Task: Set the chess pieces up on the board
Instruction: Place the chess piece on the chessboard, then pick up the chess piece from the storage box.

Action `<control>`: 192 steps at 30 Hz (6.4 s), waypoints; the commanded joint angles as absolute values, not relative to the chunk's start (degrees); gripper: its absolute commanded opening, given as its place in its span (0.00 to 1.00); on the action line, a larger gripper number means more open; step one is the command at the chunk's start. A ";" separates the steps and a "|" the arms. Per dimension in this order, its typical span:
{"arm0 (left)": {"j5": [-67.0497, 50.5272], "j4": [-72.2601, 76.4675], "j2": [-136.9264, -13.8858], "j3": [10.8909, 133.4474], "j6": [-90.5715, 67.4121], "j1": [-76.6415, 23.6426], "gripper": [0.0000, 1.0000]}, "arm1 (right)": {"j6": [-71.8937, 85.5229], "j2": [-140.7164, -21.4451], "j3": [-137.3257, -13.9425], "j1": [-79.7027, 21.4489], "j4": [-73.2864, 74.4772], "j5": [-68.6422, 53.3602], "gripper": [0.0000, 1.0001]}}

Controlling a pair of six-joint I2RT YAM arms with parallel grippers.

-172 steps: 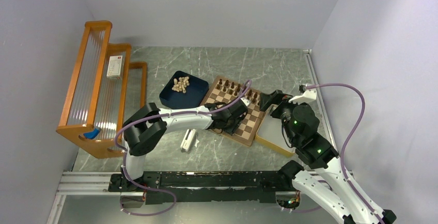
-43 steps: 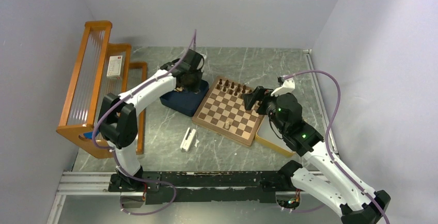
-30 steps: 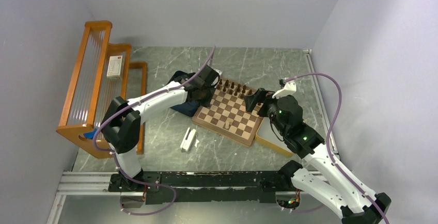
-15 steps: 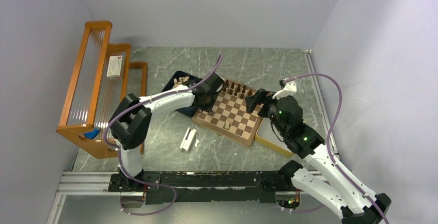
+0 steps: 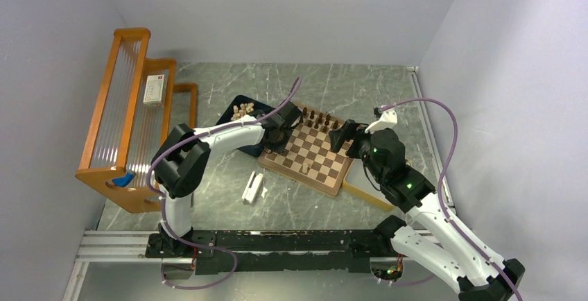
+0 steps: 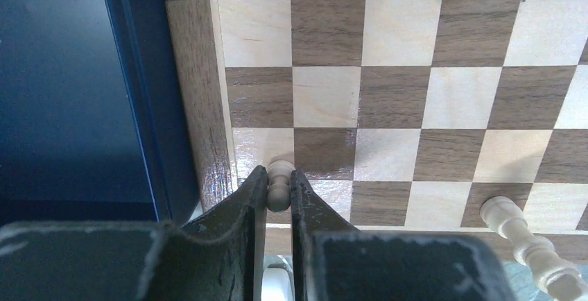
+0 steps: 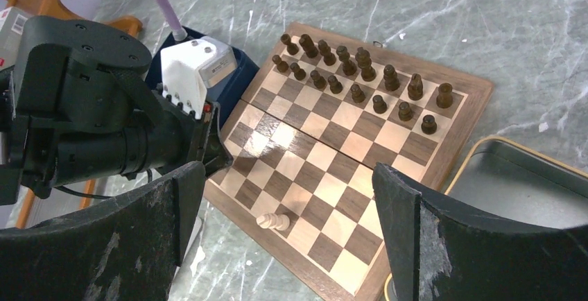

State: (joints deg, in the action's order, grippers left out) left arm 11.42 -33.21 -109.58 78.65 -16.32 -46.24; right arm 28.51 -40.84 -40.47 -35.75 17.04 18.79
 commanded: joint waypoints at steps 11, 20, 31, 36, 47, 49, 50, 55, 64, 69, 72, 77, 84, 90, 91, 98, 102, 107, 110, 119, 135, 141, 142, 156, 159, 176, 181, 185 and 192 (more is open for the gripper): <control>12.92 -31.93 -110.64 79.20 -15.66 -44.96 0.17 | 29.44 -39.98 -40.96 -35.99 15.91 19.16 0.95; 12.48 -32.17 -111.58 80.12 -15.00 -44.82 0.20 | 28.64 -41.40 -42.28 -35.95 15.85 18.85 0.95; 13.53 -33.20 -112.69 81.06 -14.67 -44.61 0.21 | 28.81 -41.29 -43.24 -35.96 15.87 18.72 0.95; 13.33 -33.24 -112.11 80.36 -14.18 -44.54 0.22 | 28.40 -40.99 -42.88 -35.96 15.76 19.11 0.95; 15.07 -33.61 -111.85 80.79 -13.91 -44.54 0.28 | 28.87 -40.78 -43.37 -35.96 16.34 18.98 0.95; 14.94 -33.24 -111.76 80.48 -13.89 -44.56 0.29 | 29.06 -40.91 -43.33 -35.95 16.42 18.94 0.95; 14.79 -33.23 -111.86 80.43 -13.97 -44.56 0.30 | 29.23 -40.99 -43.33 -35.97 16.47 18.78 0.95; 14.44 -33.07 -112.06 80.63 -13.73 -44.56 0.33 | 29.62 -41.23 -43.15 -36.01 16.35 18.37 0.95; 12.23 -32.92 -111.99 81.93 -13.53 -44.53 0.42 | 29.62 -42.05 -43.09 -35.98 15.64 18.11 0.95; 10.90 -33.30 -110.93 84.64 -13.45 -44.53 0.46 | 29.24 -41.69 -42.21 -35.95 14.73 17.77 0.95; 10.42 -33.83 -110.73 87.34 -13.13 -44.48 0.48 | 28.56 -42.17 -41.98 -35.95 15.10 18.24 0.95; 10.17 -32.50 -108.53 89.30 -13.46 -44.45 0.47 | 27.01 -42.41 -39.54 -35.95 14.40 20.83 0.95; 8.67 -30.76 -105.76 91.65 -15.07 -39.86 0.45 | 28.21 -46.75 -38.30 -35.95 14.11 19.30 0.95; 11.19 -32.47 -108.38 96.52 -14.14 -34.42 0.40 | 28.26 -48.60 -38.01 -35.95 10.61 16.49 0.95; 11.53 -32.25 -108.55 96.42 -13.89 -33.36 0.41 | 28.18 -49.17 -38.50 -35.96 10.57 16.41 0.95; 7.78 -30.12 -110.52 92.73 -14.67 -23.84 0.39 | 27.79 -54.02 -38.97 -35.97 9.15 15.33 0.95; 7.21 -28.74 -111.55 91.27 -13.90 -21.40 0.37 | 27.64 -56.97 -40.08 -35.95 9.89 15.35 0.95; 5.87 -28.61 -113.45 92.25 -12.89 -18.81 0.38 | 25.69 -58.49 -41.16 -35.95 8.53 15.13 0.95; 6.76 -29.00 -114.45 93.49 -11.54 -18.22 0.37 | 24.44 -58.56 -41.40 -35.96 7.37 16.31 0.95; 4.25 -25.91 -116.20 91.75 -7.42 -17.40 0.37 | 25.05 -59.34 -41.33 -35.99 4.81 17.06 0.95; 1.79 -27.00 -118.17 94.12 -4.83 -17.41 0.36 | 25.49 -61.52 -42.02 -35.95 5.24 15.82 0.95; 3.01 -28.77 -117.10 95.06 -6.24 -17.49 0.37 | 25.72 -61.32 -42.35 -35.95 5.74 15.90 0.95; 3.47 -28.70 -116.74 94.91 -6.54 -17.49 0.37 | 25.81 -61.16 -42.16 -35.96 5.72 15.83 0.95; 6.70 -29.63 -116.41 93.53 -7.47 -17.71 0.38 | 26.32 -61.28 -42.12 -35.95 5.85 15.47 0.96; 7.51 -29.94 -116.98 93.49 -7.38 -17.84 0.38 | 26.38 -61.22 -41.86 -36.00 5.48 15.38 0.96; 9.38 -30.59 -119.43 93.69 -7.62 -19.25 0.36 | 26.17 -60.34 -41.75 -35.95 6.06 16.17 0.95; 10.11 -30.51 -119.90 93.75 -7.78 -19.24 0.36 | 26.19 -60.03 -41.49 -36.02 6.06 16.35 0.95; 10.90 -30.99 -120.30 94.09 -7.61 -19.25 0.35 | 26.11 -60.16 -41.50 -35.99 5.98 16.33 0.96; 11.42 -31.22 -121.20 94.54 -7.56 -19.25 0.36 | 26.16 -60.64 -41.83 -35.96 5.98 16.25 0.96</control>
